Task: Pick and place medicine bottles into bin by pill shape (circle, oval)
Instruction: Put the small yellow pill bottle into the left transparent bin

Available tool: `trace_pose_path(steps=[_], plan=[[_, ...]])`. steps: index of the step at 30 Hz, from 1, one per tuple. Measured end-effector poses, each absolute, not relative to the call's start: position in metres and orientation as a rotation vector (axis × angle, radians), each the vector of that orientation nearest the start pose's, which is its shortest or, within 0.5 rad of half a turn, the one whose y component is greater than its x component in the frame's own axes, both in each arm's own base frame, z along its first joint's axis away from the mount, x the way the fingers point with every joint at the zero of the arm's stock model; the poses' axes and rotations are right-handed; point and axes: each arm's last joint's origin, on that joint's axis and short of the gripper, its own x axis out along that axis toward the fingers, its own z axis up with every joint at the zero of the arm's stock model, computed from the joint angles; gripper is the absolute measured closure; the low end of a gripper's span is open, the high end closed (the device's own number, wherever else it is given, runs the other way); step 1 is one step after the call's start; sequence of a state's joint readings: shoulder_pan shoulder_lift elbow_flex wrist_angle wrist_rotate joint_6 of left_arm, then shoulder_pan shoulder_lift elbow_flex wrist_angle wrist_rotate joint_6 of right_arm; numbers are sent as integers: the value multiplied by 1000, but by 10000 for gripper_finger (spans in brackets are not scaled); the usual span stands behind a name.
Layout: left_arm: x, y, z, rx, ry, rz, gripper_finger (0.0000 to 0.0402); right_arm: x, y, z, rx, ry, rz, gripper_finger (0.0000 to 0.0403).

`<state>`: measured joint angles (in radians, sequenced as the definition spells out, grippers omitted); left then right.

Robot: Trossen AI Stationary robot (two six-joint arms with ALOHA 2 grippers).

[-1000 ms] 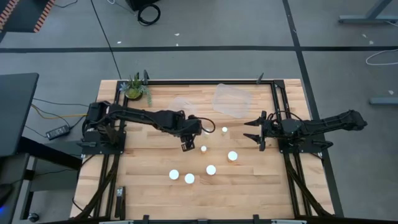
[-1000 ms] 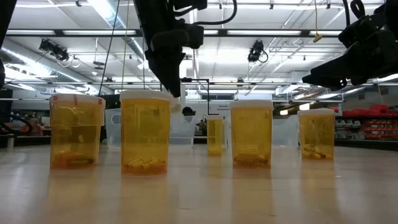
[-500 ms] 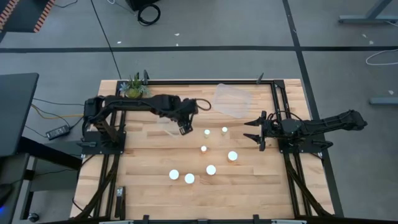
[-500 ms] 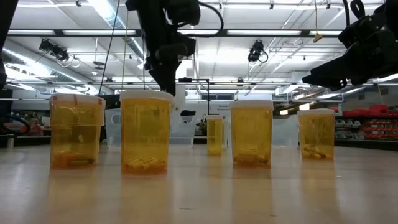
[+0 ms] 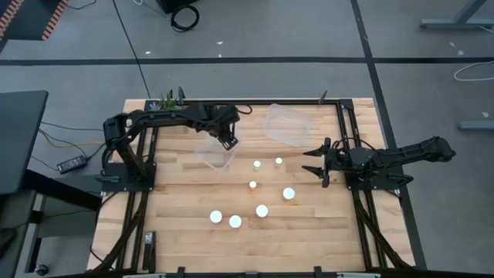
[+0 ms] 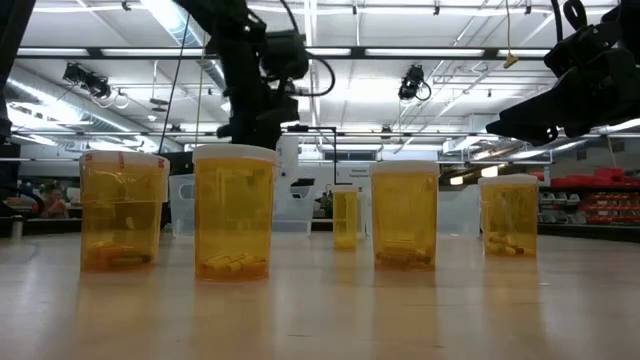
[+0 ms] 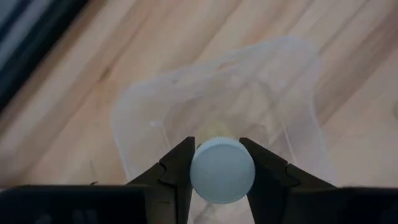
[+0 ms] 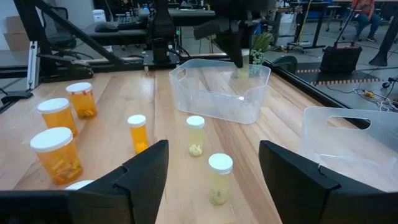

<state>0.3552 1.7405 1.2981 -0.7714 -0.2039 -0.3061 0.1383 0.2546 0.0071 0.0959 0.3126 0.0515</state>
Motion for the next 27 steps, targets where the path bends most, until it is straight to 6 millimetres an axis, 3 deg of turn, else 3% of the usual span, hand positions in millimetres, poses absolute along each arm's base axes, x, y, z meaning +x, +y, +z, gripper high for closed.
trace_pose_path(steps=[11, 27], plan=[[311, 137, 196, -460, 1092, 745, 276, 111, 6, 154, 17, 144, -178, 146], [320, 145, 169, -451, 1121, 755, 278, 111, 6, 153, 14, 155, -178, 146]])
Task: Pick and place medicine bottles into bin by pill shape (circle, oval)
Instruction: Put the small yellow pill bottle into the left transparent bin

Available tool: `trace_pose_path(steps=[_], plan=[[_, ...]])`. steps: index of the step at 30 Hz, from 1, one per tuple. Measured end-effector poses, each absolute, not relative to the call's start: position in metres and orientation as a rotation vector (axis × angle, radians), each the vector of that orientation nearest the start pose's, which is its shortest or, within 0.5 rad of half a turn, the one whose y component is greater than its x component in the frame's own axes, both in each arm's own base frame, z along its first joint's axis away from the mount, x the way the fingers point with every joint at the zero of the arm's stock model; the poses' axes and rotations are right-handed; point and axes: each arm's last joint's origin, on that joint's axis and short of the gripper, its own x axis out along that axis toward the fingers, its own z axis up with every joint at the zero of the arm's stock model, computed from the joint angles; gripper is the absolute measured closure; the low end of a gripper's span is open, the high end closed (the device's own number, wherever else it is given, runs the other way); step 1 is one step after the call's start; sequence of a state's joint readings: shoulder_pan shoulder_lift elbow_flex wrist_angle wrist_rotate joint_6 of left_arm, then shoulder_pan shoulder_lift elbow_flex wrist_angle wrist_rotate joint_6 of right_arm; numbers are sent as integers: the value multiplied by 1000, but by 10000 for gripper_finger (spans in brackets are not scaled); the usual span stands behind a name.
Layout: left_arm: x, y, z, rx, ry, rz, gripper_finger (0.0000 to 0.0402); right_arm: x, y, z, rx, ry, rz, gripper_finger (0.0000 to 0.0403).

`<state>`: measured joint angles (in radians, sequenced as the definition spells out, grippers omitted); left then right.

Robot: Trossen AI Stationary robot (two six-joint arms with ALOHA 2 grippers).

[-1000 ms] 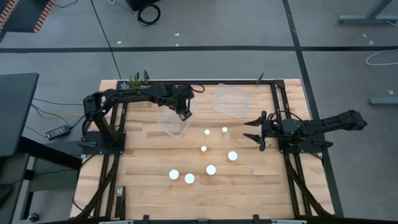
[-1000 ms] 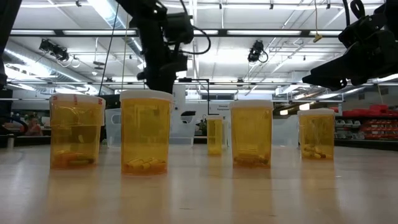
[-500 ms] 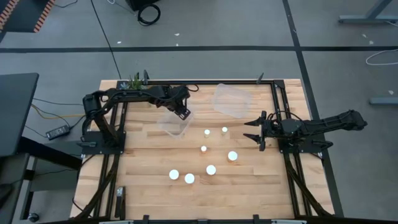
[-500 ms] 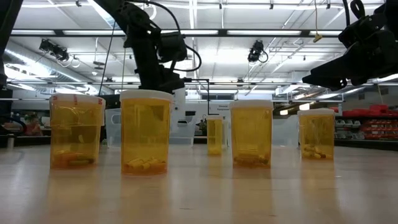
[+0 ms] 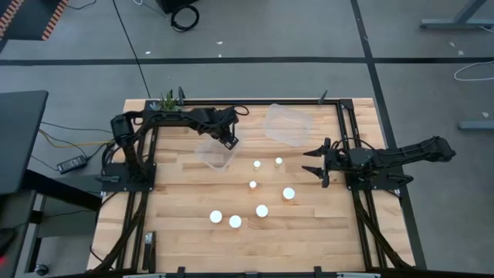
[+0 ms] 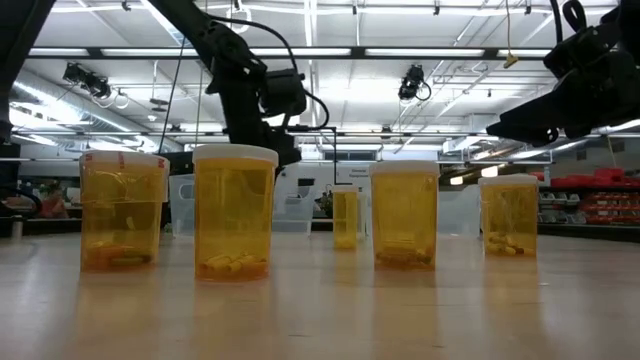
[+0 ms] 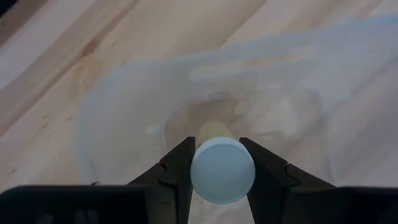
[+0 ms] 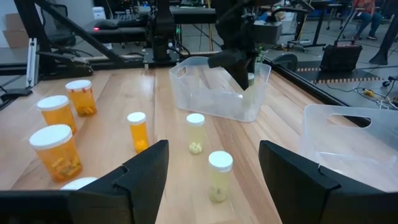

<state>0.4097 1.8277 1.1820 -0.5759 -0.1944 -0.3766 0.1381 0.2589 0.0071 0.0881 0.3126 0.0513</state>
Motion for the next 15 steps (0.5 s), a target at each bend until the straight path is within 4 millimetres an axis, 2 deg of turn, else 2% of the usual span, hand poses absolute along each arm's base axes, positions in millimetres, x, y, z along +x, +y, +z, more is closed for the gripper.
trace_pose_path(steps=[15], plan=[[319, 151, 164, -439, 1139, 757, 270, 111, 6, 152, 13, 164, -178, 146]])
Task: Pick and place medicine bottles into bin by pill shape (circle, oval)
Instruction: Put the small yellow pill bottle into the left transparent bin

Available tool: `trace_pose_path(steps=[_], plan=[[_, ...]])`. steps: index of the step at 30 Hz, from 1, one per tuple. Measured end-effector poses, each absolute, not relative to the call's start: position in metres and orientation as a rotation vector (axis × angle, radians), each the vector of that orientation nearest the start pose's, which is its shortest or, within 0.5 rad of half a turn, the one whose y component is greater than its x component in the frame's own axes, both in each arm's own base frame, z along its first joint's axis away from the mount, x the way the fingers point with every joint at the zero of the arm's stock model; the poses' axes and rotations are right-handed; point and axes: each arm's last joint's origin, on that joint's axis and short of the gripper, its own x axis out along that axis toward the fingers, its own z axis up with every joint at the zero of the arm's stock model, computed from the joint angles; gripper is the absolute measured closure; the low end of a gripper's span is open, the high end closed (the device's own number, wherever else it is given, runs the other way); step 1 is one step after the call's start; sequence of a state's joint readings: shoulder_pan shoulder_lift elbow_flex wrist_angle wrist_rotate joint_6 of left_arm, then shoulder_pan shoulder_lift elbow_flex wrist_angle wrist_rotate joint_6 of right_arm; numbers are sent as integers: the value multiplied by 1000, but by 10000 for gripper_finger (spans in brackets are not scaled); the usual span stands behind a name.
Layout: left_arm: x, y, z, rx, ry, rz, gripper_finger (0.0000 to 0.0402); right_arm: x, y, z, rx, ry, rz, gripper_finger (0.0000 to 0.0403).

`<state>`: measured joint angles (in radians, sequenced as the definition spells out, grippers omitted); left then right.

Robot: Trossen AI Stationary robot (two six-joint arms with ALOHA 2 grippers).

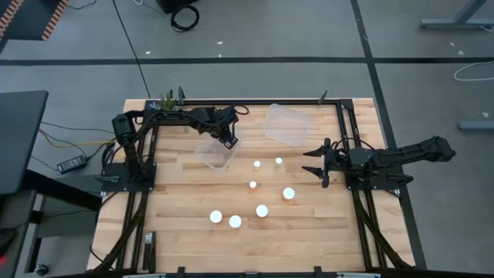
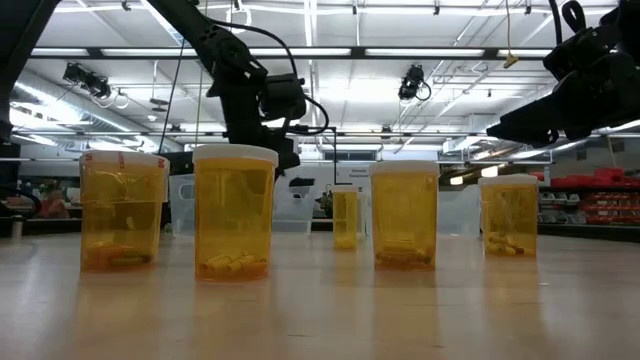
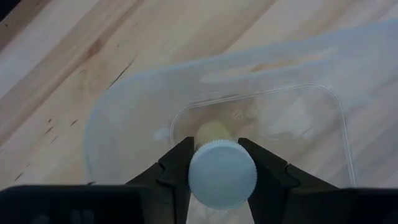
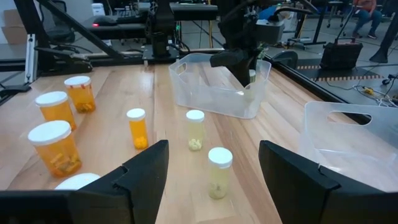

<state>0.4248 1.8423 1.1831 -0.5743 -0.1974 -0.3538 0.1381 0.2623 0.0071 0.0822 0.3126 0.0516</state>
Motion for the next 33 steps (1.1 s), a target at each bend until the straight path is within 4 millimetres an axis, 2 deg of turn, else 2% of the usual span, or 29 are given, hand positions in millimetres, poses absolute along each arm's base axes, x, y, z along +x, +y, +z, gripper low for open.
trace_pose_path(steps=[5, 17, 29, 33], plan=[[319, 150, 164, -438, 1140, 756, 256, 111, 6, 152, 12, 164, -178, 146], [325, 153, 174, -417, 1116, 741, 183, 111, 6, 152, 13, 164, -178, 146], [329, 156, 193, -381, 1144, 758, 177, 111, 6, 152, 13, 164, -178, 146], [334, 157, 204, -351, 1132, 750, 178, 111, 6, 152, 12, 164, -179, 146]])
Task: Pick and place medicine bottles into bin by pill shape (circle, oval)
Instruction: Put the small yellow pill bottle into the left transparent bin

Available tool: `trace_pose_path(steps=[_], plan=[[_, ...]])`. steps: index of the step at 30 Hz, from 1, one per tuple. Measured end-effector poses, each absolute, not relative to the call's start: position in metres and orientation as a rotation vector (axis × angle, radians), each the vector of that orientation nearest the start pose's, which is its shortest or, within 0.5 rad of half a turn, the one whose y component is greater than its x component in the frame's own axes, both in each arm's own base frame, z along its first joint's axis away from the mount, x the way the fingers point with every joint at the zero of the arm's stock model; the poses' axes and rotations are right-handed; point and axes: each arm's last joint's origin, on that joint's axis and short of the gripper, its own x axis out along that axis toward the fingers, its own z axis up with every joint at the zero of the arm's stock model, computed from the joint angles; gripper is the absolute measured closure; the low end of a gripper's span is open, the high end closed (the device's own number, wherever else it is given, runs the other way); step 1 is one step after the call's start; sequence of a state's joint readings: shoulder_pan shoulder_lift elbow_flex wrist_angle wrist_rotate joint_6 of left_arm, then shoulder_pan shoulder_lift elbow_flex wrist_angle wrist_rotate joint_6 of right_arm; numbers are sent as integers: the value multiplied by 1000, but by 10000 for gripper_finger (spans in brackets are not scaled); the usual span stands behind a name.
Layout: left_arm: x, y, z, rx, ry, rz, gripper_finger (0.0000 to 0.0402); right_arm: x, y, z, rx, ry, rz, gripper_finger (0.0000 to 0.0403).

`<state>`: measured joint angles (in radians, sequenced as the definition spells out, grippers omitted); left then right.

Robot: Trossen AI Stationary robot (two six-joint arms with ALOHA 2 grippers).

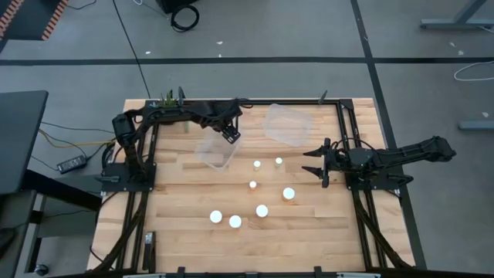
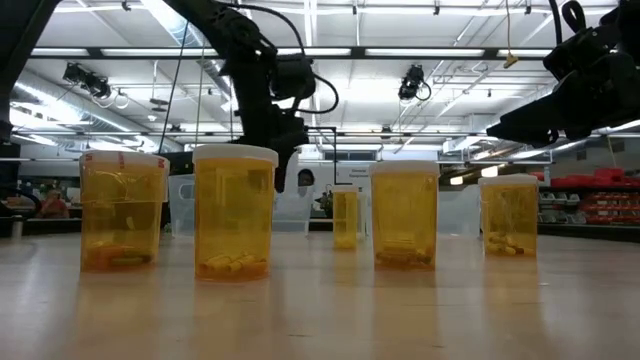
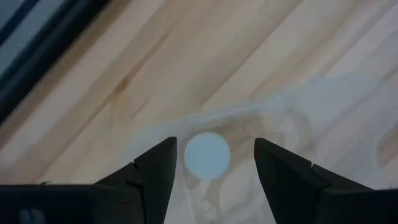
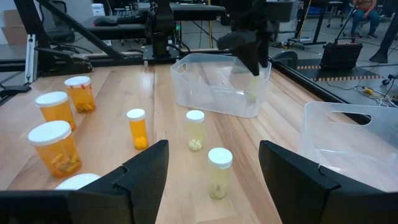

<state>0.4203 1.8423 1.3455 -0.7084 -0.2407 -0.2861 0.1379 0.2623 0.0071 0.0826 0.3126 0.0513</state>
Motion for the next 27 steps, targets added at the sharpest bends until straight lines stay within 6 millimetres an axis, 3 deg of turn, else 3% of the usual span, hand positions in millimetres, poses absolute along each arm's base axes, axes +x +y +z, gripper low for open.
trace_pose_path(steps=[6, 15, 21, 27], plan=[[345, 150, 222, -315, 1097, 712, 179, 111, 6, 152, 13, 164, -178, 146], [366, 122, 237, -312, 1026, 594, 179, 111, 6, 152, 13, 164, -178, 146], [375, 103, 235, -330, 1012, 524, 179, 111, 6, 152, 13, 164, -178, 146], [396, 83, 215, -337, 997, 370, 181, 111, 6, 152, 12, 166, -179, 146]])
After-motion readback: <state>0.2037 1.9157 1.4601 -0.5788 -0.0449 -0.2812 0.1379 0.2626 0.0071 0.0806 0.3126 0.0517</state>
